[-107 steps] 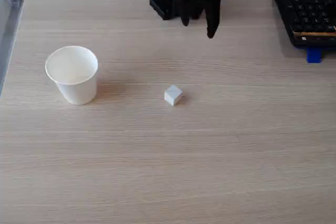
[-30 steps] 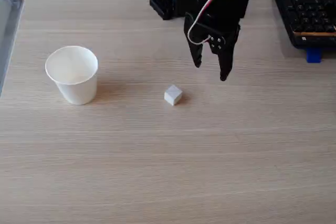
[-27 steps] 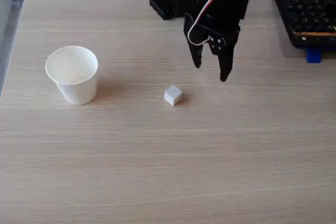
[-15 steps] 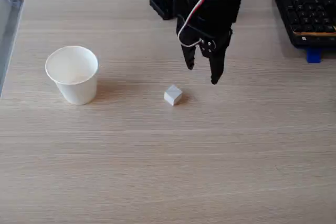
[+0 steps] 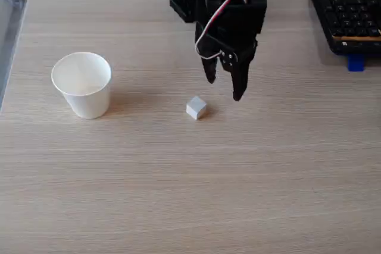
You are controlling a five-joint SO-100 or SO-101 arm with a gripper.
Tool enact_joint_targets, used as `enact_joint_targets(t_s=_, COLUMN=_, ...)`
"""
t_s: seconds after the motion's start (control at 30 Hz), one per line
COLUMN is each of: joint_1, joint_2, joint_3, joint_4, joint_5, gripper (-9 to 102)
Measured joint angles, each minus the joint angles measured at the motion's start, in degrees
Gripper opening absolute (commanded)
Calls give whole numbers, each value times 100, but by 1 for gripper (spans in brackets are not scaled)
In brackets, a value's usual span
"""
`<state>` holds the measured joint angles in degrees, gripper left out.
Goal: Grasp a block and put it in the bin.
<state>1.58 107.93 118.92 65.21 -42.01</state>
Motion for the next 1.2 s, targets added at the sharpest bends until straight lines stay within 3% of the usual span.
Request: enact_joint_targets(t_s=1.2, joint_1=773, joint_2=-1274, joint_3=-343, joint_4=-448, joint_5=-281, gripper=28)
